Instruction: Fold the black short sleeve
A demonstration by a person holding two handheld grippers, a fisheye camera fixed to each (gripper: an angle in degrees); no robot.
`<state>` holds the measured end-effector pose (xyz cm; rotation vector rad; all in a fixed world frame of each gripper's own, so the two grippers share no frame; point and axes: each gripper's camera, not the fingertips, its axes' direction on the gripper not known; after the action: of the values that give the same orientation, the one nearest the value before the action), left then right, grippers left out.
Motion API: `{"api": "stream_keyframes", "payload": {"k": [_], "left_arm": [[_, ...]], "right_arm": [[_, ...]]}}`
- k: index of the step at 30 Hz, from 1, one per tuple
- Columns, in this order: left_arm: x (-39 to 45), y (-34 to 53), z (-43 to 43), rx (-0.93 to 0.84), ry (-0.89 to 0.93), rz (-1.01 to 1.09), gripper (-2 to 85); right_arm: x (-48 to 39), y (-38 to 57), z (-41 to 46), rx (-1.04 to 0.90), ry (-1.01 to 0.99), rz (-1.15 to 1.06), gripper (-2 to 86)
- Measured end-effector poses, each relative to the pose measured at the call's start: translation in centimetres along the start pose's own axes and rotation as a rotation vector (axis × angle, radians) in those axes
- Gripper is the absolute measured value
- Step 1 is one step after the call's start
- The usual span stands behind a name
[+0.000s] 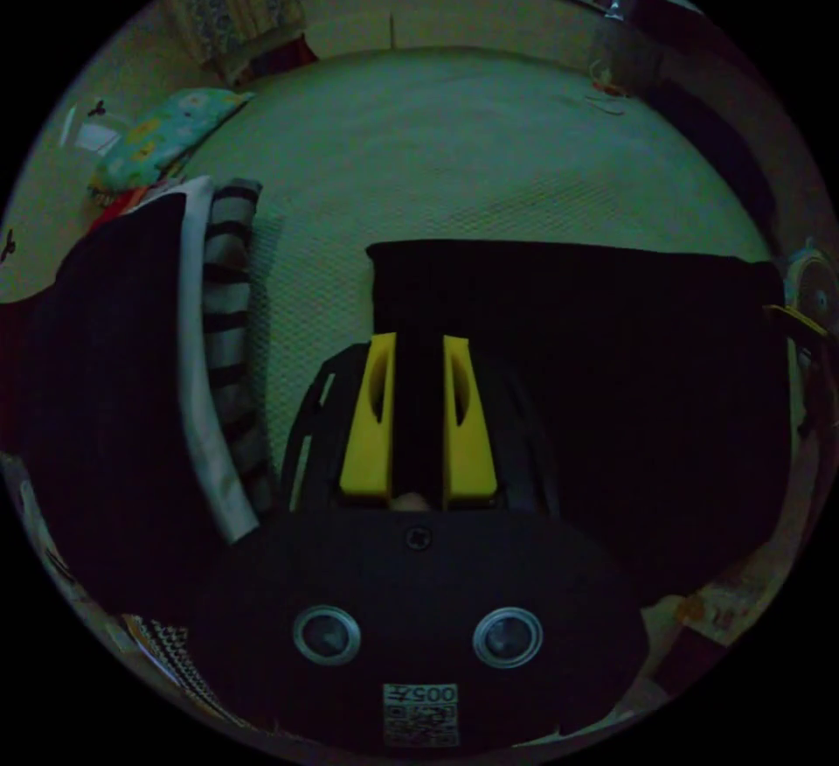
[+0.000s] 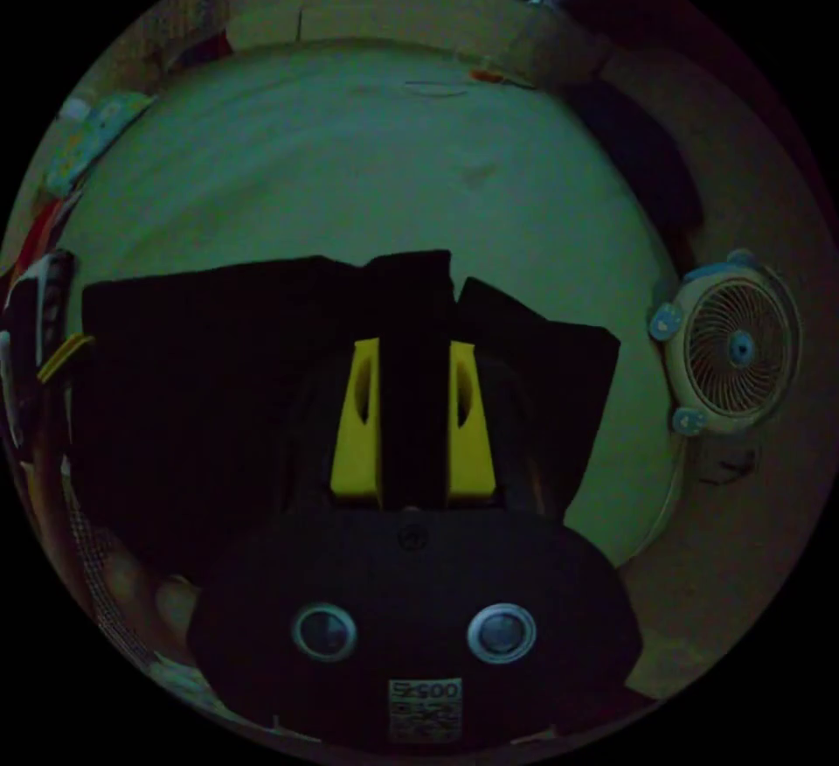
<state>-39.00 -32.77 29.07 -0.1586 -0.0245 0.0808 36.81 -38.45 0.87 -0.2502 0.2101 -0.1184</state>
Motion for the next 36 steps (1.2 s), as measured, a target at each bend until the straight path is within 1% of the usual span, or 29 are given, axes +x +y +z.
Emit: {"api": "stream_keyframes", "payload": {"k": [1, 3, 6, 8, 10, 12, 14, 16, 18, 20, 23, 26, 28, 31, 33, 34, 36], "left_arm": [[-0.1, 0.0, -0.1, 0.022, -0.013, 0.023, 6.3], [-0.7, -0.2, -0.3, 0.058, -0.002, 0.037, 4.2], [-2.0, -1.9, -0.6, 0.095, -0.007, 0.042, 3.3], [-2.8, -3.9, -0.6, 0.133, -0.063, 0.025, 3.2], [-3.3, -5.4, -0.2, 0.151, -0.124, 0.003, 3.3], [-3.9, -6.7, 1.0, 0.108, -0.131, -0.044, 3.7], [-4.9, -6.9, 2.2, 0.086, -0.137, -0.134, 4.4], [-5.4, -6.0, 2.0, 0.113, -0.168, -0.194, 3.6], [-5.6, -4.4, 1.4, 0.16, -0.171, -0.177, 3.5], [-5.7, -1.6, 0.6, 0.178, -0.127, -0.139, 4.2], [-5.0, 3.1, 0.0, 0.166, -0.069, -0.065, 5.0], [-3.5, 8.5, 0.5, 0.12, -0.005, -0.017, 4.8], [-2.5, 11.4, 1.4, 0.075, 0.024, -0.017, 5.0], [-1.2, 15.0, 3.4, 0.004, 0.07, -0.036, 5.3], [-0.5, 16.3, 4.6, -0.018, 0.067, -0.04, 5.3], [-0.1, 17.0, 5.3, -0.034, 0.069, -0.053, 5.2], [0.6, 17.8, 5.9, -0.024, 0.038, -0.046, 4.8]], "right_arm": [[0.1, 0.1, -0.3, 0.028, -0.004, 0.007, 0.4], [0.3, -0.2, -1.7, 0.132, 0.0, -0.001, -1.2], [0.8, -2.5, -3.0, 0.209, -0.047, 0.019, -1.6], [0.8, -4.5, -3.1, 0.236, -0.027, 0.034, -1.6], [0.8, -6.5, -2.8, 0.238, -0.003, 0.08, -1.6], [1.4, -8.4, -1.3, 0.19, -0.026, 0.172, -1.4], [1.9, -8.5, -0.3, 0.138, -0.048, 0.246, -0.9], [2.0, -7.5, -0.2, 0.165, -0.034, 0.258, -0.1], [1.4, -5.0, -0.8, 0.216, 0.06, 0.153, 2.1], [1.3, -2.3, -1.5, 0.233, 0.07, 0.073, 3.5], [1.4, 3.5, -3.1, 0.258, -0.02, -0.033, 5.0], [1.8, 9.7, -3.7, 0.218, -0.064, -0.082, 6.0], [2.7, 13.2, -3.6, 0.198, -0.064, -0.062, 6.5], [5.6, 17.8, -2.5, 0.155, 0.016, 0.034, 8.0], [8.9, 20.5, -1.2, 0.109, 0.068, 0.148, 9.1], [9.7, 21.0, -0.9, 0.094, 0.073, 0.171, 9.3], [12.8, 22.7, 0.0, 0.059, 0.114, 0.252, 10.4]]}}
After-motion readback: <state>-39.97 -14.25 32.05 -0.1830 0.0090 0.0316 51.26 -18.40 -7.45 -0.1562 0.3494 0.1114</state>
